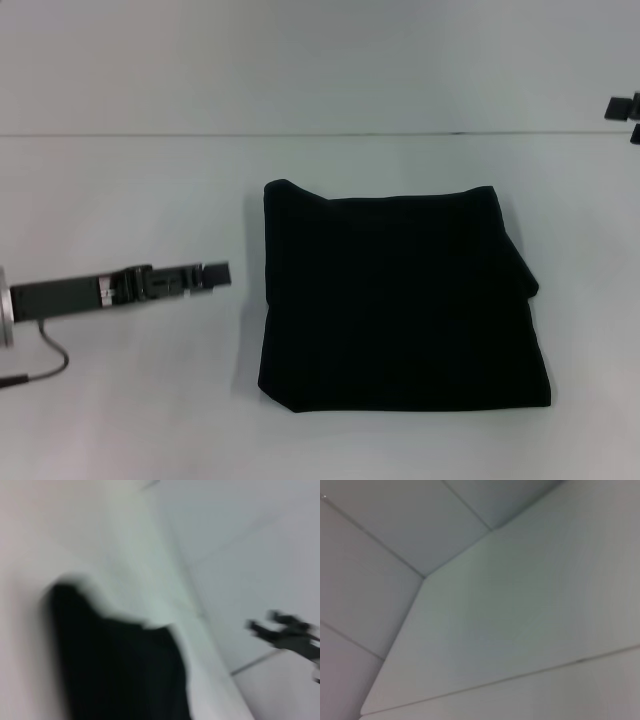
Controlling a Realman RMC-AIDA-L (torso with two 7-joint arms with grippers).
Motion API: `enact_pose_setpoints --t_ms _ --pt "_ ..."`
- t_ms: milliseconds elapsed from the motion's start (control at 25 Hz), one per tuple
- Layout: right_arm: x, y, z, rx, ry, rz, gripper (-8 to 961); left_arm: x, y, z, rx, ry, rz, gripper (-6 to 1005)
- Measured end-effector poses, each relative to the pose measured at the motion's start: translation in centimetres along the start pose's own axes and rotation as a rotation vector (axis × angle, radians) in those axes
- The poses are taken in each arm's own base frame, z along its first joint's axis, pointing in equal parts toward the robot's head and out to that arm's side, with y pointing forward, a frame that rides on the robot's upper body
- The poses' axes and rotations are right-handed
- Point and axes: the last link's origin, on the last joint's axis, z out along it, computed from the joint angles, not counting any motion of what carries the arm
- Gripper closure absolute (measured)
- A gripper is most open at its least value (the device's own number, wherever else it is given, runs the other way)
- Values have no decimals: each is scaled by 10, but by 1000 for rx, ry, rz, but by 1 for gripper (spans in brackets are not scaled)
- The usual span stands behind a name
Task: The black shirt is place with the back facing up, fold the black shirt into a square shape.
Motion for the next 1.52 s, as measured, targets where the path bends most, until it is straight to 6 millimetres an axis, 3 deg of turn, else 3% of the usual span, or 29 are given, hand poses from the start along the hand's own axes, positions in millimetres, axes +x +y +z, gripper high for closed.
enact_pose_setpoints --t_ms 80,280,480,640,840,1040,1520 --pt "14 -3 -3 -36 -41 -111 151 5 6 2 -35 28 204 507" --pt "71 -10 -1 -84 -95 -364 151 24 13 32 -25 -16 460 399" --pt "126 1 -4 -213 -30 -481 151 41 28 57 -36 -131 579 290" --pt "148 -2 -11 -230 14 -512 151 48 35 71 -26 -184 646 285" --pt "154 -4 -16 -229 -2 -528 151 44 36 90 5 -223 660 236" --pt "152 1 -6 -247 30 -552 151 32 41 104 -15 -186 723 142" --pt "149 5 5 -247 53 -545 151 16 31 98 -3 -177 698 146"
